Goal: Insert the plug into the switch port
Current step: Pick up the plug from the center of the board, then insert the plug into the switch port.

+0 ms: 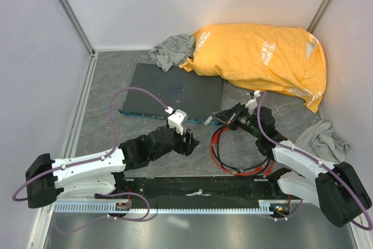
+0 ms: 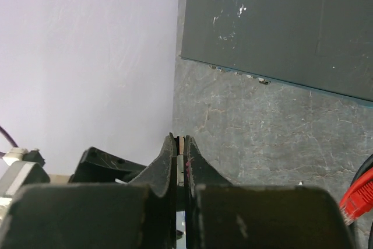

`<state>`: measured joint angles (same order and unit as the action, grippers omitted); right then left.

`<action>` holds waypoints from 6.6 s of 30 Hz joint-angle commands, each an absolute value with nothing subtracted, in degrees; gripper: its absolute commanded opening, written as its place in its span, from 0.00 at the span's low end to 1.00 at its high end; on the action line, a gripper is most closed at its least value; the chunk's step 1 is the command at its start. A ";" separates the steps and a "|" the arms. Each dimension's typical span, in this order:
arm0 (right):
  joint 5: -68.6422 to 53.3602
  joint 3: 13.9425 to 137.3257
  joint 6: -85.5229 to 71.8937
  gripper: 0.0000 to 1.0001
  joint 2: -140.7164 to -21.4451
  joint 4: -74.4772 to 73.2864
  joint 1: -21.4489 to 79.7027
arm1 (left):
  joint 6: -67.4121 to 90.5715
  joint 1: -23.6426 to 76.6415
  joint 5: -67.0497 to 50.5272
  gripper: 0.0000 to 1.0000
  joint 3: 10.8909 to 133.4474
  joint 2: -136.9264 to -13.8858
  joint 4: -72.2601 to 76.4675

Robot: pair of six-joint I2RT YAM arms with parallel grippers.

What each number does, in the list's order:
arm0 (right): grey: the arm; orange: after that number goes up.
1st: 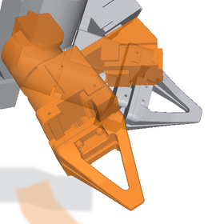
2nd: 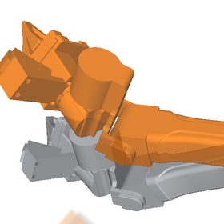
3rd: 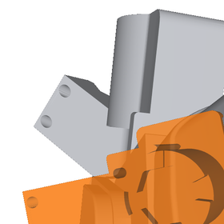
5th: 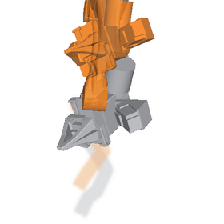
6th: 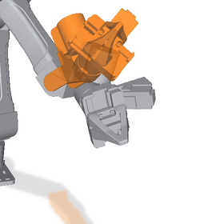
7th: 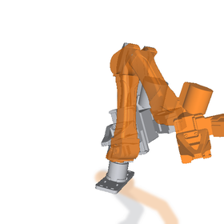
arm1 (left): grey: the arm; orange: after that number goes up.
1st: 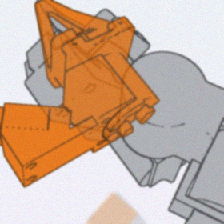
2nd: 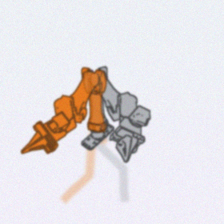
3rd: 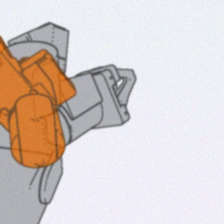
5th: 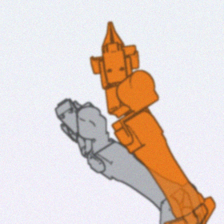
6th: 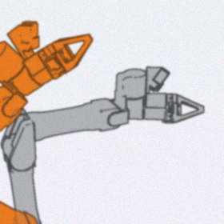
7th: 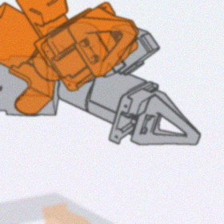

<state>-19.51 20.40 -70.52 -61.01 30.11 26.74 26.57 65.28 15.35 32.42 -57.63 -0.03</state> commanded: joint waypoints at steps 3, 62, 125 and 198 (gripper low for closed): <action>-18.19 22.15 -67.59 0.00 -60.56 31.20 26.90 | 22.33 65.48 21.18 0.77 38.05 -55.89 -1.93; -19.68 22.68 -68.73 0.00 -63.19 32.69 26.89 | 30.60 65.04 25.40 0.68 45.60 -69.34 -2.29; 3.77 37.18 -26.90 0.98 -72.95 12.31 32.96 | 24.43 42.01 16.96 0.01 37.18 -78.13 -7.39; 9.23 37.00 -25.22 0.98 -72.16 11.60 36.83 | 29.62 39.46 16.26 0.02 42.98 -87.63 -0.18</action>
<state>8.93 37.19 -25.65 -72.97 9.67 36.60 27.68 39.70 15.00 41.56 -87.68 -3.99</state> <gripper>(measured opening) 0.982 0.075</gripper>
